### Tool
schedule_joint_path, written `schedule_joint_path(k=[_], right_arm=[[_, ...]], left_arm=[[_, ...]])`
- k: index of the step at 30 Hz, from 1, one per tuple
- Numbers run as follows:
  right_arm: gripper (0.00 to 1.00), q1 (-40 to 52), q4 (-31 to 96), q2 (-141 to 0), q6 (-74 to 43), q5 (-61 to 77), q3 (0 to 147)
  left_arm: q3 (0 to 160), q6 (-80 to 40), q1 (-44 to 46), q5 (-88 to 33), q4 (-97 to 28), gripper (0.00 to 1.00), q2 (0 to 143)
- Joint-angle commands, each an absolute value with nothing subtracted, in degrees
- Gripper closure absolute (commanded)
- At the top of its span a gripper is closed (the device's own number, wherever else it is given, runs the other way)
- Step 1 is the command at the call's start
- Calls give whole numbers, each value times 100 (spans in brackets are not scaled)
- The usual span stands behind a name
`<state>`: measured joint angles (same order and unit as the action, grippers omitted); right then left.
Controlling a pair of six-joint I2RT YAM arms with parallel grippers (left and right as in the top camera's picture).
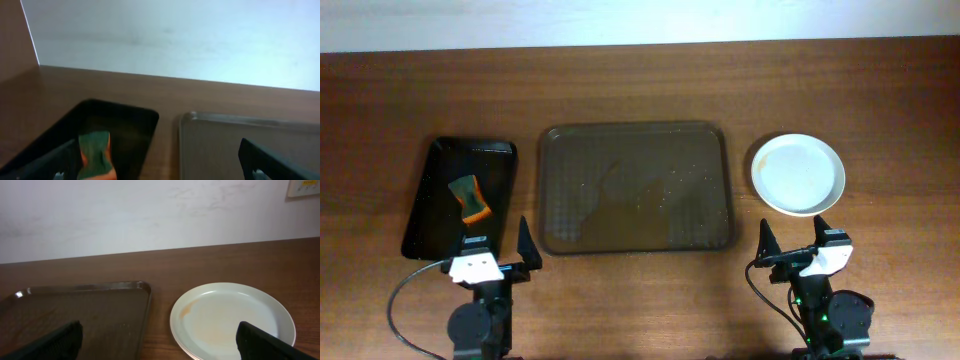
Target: Clean dirty plates on tray and stack at the side
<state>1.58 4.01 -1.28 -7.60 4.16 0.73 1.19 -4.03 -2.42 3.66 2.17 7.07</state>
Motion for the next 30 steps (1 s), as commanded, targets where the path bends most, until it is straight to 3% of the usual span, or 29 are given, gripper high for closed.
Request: schedule_joint_path(k=[1, 30], right_arm=[[2, 185, 412, -95, -794, 429, 32], [2, 185, 412, -95, -794, 429, 32]], left_arm=[[49, -296, -248, 276, -338, 1, 115], [51, -296, -207, 237, -464, 0, 34]])
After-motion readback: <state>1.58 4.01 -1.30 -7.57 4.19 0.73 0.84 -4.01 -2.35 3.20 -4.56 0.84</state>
